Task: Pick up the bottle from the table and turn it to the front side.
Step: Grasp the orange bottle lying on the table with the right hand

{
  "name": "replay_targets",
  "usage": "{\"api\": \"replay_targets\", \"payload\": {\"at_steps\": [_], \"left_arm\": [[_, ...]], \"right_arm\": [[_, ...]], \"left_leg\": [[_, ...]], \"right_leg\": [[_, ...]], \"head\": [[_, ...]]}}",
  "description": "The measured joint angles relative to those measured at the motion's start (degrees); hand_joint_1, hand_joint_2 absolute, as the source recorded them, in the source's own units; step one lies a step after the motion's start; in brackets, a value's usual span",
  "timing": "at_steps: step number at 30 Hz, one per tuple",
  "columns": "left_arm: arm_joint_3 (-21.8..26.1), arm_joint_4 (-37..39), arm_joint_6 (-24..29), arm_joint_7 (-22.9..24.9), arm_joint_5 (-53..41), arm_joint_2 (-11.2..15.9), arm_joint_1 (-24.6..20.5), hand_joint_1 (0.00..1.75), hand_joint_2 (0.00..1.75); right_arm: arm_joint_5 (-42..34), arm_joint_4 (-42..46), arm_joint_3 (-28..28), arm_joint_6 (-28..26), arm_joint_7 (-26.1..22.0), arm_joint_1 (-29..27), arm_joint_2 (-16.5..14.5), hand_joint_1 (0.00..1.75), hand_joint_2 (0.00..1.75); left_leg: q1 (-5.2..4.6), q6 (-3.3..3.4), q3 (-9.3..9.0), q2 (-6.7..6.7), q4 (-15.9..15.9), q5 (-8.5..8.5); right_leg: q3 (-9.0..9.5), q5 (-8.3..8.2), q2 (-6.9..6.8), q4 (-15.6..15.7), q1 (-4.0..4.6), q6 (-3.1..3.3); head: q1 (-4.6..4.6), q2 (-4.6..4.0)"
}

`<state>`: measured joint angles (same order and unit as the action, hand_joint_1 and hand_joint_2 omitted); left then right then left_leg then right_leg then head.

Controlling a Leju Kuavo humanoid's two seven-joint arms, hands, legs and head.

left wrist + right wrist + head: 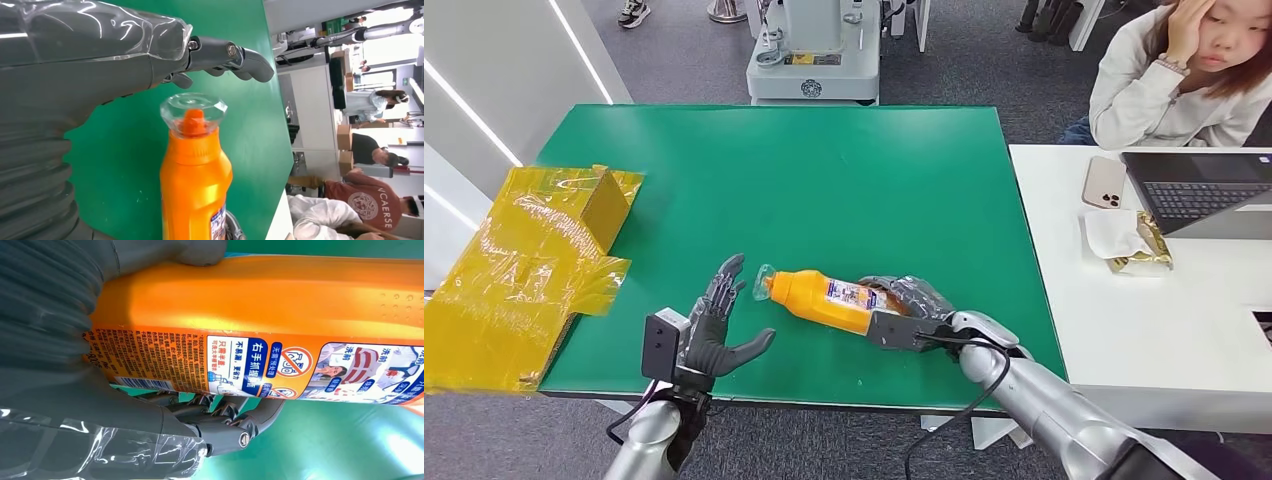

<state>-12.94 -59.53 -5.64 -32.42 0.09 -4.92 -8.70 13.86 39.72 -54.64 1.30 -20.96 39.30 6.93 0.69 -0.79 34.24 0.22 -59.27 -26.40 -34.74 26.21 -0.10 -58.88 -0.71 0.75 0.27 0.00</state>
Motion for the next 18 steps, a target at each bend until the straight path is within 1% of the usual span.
{"api": "replay_targets", "payload": {"at_steps": [4, 7, 13, 18], "left_arm": [[0.23, -0.54, 0.03, 0.01, -0.04, -0.02, 0.31, 0.00, 1.75], [0.34, -1.08, 0.10, 0.05, -0.20, -0.08, 0.52, 0.00, 1.75], [0.56, -2.04, 0.43, 0.28, -0.31, -0.09, 0.88, 0.00, 1.75], [0.59, -2.07, 0.80, 0.31, -0.03, 0.00, 0.87, 0.00, 1.75]], "right_arm": [[-0.02, 1.78, 2.49, -0.33, -0.14, -1.92, 0.26, 1.75, 1.75], [0.09, 4.21, 5.38, -1.44, -0.86, -4.83, 0.30, 1.75, 1.75], [0.51, 11.12, 10.55, -3.23, -1.48, -12.57, 0.28, 1.75, 1.75], [0.74, 17.90, 14.78, -4.17, -1.39, -20.13, 0.26, 1.75, 1.75]], "left_leg": [[0.00, 0.00, -0.01, -0.01, 0.00, 0.00], [0.00, 0.00, 0.00, -0.01, 0.00, 0.00], [0.00, -0.03, 0.00, -0.01, 0.01, -0.07], [0.00, -0.01, 0.01, -0.02, 0.02, -0.09]], "right_leg": [[0.01, 0.00, 0.00, 0.00, 0.00, 0.00], [0.01, 0.00, -0.01, 0.00, 0.00, 0.00], [0.01, 0.08, -0.01, 0.01, 0.00, -0.04], [0.01, 0.12, -0.02, 0.01, 0.00, -0.06]], "head": [[-0.01, 0.00], [0.00, 0.00], [0.00, 0.00], [0.00, 0.00]]}}
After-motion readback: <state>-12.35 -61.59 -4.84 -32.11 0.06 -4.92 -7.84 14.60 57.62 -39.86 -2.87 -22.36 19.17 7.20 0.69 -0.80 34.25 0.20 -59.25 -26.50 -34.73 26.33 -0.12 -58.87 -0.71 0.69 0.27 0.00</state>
